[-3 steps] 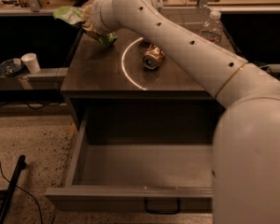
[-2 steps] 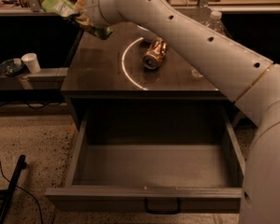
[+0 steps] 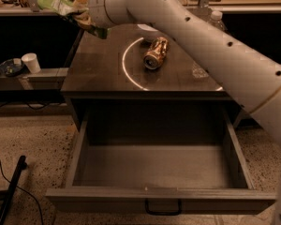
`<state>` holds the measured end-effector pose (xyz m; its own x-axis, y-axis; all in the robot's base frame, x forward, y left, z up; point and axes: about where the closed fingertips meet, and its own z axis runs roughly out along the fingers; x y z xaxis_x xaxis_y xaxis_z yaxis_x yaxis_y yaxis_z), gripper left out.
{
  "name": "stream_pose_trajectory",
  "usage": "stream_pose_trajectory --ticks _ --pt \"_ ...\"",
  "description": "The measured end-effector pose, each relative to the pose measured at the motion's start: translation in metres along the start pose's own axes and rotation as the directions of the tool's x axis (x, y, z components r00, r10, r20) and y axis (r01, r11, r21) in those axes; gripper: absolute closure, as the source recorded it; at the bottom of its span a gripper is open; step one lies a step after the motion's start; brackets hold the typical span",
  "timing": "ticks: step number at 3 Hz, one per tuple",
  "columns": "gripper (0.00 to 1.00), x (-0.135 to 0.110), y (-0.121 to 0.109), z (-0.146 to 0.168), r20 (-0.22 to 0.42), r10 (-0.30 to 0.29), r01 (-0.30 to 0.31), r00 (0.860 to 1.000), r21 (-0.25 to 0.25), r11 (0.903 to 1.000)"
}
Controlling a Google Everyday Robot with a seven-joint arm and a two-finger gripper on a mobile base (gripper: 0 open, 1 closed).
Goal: Place green rice chip bag into top drawer
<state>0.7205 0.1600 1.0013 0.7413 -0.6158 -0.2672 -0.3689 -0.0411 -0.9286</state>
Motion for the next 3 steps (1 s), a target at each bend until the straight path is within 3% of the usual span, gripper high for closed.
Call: stream_pose_trajectory --ticks 1,2,3 --pt "1.0 -0.034 0.019 -0.047 0.085 -0.029 0.029 0.996 0.002 0.9996" --pt "1.0 -0.063 0.052 -0.092 0.18 -0.006 0.012 0.984 -0.031 0.9994" --pt "1.0 -0.042 0.05 -0.127 0.137 0.012 -0.011 0.991 -0.007 0.9999"
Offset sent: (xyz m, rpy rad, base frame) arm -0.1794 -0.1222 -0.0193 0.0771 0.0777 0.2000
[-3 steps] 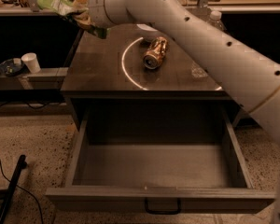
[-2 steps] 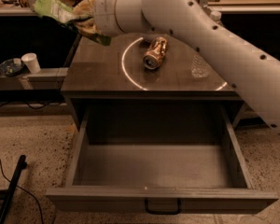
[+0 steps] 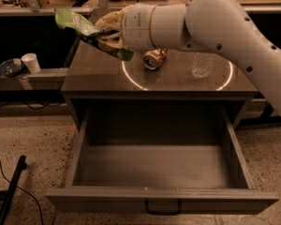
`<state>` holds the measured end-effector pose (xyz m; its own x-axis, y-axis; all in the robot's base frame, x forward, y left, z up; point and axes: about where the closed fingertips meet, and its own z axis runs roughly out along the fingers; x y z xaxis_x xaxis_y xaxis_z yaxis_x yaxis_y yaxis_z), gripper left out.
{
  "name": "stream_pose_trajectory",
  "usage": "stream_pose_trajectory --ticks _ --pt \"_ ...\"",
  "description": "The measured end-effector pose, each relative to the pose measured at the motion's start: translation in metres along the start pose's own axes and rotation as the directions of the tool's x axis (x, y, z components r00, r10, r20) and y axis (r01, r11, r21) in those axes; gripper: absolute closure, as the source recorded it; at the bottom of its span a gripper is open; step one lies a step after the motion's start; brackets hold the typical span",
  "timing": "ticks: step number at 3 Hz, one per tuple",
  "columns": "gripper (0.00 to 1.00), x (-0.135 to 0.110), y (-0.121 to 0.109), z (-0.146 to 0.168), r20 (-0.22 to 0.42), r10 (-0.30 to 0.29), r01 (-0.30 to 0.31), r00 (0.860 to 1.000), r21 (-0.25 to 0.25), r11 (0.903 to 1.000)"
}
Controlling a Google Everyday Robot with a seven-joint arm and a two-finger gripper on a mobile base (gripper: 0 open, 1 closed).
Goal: Place green rice chip bag into top drawer
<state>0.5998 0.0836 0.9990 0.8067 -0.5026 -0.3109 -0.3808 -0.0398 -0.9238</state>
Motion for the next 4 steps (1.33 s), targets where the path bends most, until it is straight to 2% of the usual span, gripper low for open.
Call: stream_pose_trajectory --ticks 1,2,3,4 --pt "1.0 0.0 0.002 -0.002 0.0 0.002 -0.002 1.0 -0.002 1.0" --pt "1.0 -0.005 0.017 -0.02 0.01 0.017 -0.017 1.0 -0.022 0.9996" --pt "1.0 -0.04 0.056 -0.05 0.038 0.11 -0.106 0.993 -0.097 0.9896" --pt "1.0 -0.046 0.103 -0.113 -0.034 0.19 -0.193 0.981 -0.146 0.9703"
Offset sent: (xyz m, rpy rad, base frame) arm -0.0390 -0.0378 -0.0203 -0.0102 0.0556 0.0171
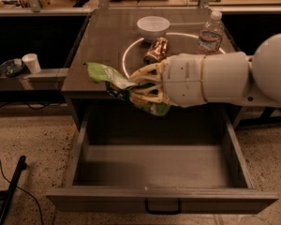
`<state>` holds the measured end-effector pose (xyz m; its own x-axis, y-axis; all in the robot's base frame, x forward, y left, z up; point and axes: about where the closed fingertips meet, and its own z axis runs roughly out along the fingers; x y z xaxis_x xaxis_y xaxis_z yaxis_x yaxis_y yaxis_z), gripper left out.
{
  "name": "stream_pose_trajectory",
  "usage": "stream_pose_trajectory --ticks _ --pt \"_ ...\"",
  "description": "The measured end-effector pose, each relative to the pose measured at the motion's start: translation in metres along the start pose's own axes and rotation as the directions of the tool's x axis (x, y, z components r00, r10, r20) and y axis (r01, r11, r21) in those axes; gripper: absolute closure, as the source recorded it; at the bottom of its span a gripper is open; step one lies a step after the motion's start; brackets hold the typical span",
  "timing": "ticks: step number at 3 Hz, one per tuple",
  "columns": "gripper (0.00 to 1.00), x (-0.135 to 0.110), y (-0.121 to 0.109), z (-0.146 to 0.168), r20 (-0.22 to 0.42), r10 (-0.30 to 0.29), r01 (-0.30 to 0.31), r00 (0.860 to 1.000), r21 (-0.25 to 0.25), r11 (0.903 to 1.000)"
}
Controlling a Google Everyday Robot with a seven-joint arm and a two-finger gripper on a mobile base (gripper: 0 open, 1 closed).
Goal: Place green rice chip bag into top drawer
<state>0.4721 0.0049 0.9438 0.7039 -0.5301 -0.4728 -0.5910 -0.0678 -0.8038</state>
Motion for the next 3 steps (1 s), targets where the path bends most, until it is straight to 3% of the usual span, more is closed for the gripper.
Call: stream_pose_trajectory --ticks 1,2,3 --pt "1.0 0.008 -0.002 -0.011 -0.025 0.007 -0.006 1.0 0.019 0.9998" --pt "1.0 0.03 0.027 -0.012 -0.054 0.034 -0.038 0.998 -0.057 0.9977" --pt "1.0 0.069 0.087 -0.025 -0.055 0.094 -0.101 0.994 -0.162 0.9815"
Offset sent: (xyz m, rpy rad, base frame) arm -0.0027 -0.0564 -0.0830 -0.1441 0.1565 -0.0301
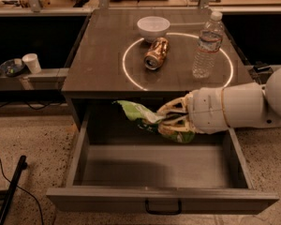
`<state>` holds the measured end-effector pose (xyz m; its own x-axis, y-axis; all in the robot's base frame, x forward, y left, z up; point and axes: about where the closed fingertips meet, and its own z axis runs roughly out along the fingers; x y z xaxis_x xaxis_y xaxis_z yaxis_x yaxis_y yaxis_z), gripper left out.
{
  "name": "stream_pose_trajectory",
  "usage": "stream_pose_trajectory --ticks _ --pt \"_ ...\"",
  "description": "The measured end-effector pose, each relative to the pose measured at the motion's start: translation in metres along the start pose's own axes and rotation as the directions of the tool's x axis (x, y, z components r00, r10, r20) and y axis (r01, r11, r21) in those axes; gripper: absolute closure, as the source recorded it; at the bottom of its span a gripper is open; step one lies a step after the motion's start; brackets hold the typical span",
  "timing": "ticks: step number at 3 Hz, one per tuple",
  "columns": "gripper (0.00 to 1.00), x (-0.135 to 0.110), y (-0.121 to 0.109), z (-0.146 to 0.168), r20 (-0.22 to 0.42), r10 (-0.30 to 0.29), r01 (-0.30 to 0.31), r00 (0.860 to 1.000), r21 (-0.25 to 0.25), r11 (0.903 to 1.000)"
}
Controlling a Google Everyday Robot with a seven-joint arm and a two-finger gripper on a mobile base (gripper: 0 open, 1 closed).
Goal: Place green rice chip bag into top drawer
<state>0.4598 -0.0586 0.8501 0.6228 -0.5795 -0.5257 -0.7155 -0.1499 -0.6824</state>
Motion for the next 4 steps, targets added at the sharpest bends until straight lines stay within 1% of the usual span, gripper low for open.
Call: stream_pose_trajectory --ticks 1,2,3,4 --pt "1.0 0.033 0.049 0.007 0.028 0.041 -0.037 0.999 -0.131 0.9907" --pt "0.85 0.051 0.076 0.014 0.027 0.056 -0.049 0.998 -0.23 0.9719" --pt "0.62 0.062 0.092 0.02 0.022 0.063 -0.054 0.998 -0.299 0.9528" --pt "0.39 0.063 0.095 0.021 0.021 0.063 -0.054 0.998 -0.31 0.9492"
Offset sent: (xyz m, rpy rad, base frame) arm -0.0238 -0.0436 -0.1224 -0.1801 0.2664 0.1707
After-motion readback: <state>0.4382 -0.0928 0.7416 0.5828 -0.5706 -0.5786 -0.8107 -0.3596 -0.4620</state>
